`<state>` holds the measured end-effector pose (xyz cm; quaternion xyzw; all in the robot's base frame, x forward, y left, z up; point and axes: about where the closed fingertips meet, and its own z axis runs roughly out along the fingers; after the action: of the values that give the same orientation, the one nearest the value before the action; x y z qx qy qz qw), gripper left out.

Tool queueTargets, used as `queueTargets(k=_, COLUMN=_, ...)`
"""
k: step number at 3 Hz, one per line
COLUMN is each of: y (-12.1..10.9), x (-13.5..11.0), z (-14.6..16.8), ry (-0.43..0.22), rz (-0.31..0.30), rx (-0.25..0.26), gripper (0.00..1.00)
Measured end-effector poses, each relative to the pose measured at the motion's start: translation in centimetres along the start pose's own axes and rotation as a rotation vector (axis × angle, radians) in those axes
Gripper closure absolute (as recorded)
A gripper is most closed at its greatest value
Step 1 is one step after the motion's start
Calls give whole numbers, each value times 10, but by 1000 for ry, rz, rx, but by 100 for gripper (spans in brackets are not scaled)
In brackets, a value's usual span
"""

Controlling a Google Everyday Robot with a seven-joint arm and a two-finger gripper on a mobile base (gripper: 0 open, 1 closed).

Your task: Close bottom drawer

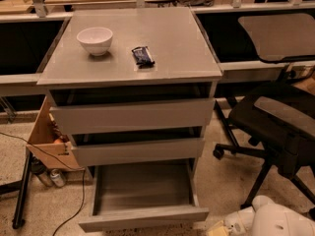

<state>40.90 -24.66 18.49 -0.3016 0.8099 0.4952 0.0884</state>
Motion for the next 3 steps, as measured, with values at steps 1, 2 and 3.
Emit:
queueTargets(k=1, y=-16, x=-1, z=13, ry=-8, rz=59, rx=-38, gripper=99)
queueTargets(k=2, y=-39, x=-7, z=30, ry=-57, rz=125, rx=-69, gripper=100)
queueTargets(k=3, y=-54, x=-17, z=36, ry=-123, rz=151, rx=-68, gripper=100)
